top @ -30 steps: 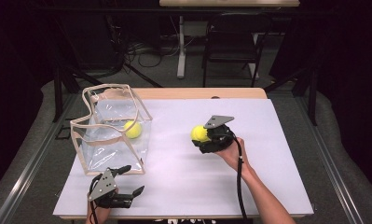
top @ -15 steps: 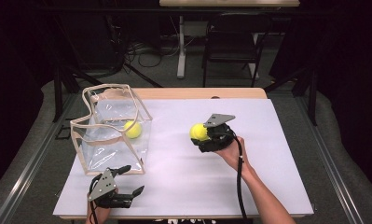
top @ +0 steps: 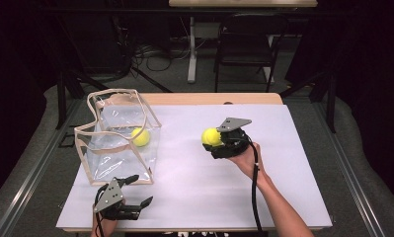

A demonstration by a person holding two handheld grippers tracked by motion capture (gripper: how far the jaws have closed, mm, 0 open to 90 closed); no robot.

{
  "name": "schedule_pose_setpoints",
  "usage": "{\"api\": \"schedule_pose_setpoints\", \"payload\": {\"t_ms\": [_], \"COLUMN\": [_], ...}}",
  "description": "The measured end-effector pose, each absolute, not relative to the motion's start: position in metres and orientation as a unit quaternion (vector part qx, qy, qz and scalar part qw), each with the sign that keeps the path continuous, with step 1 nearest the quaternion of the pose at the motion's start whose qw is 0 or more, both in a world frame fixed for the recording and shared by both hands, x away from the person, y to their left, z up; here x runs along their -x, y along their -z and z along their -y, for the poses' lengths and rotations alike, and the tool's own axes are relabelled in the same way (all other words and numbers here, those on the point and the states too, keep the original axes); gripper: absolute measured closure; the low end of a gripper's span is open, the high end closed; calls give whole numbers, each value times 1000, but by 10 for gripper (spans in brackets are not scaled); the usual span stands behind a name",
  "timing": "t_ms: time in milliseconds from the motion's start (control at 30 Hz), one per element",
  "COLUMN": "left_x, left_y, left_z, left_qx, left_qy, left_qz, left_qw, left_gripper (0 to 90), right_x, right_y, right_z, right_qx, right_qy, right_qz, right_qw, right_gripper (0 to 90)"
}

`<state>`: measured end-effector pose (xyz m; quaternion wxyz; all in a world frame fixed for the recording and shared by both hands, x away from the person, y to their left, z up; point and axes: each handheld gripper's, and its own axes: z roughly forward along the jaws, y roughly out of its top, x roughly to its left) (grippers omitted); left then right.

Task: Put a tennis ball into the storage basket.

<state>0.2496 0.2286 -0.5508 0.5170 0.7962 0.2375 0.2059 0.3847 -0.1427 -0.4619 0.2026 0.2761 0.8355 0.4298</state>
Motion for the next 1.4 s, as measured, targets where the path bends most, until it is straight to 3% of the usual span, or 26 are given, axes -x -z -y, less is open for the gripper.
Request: {"api": "schedule_pose_setpoints", "payload": {"t_ms": [1400], "left_x": [-250], "left_y": [551], "left_z": [-228], "left_qx": [-796], "left_qy": [-208], "left_qz": [-236], "left_qw": [518], "left_gripper": [160], "right_x": [-408], "right_y": [421], "right_z": [127], "right_qx": [-264], "right_qy": [-436], "right_qz": [-833], "right_qw": [216], "right_gripper": [261]}}
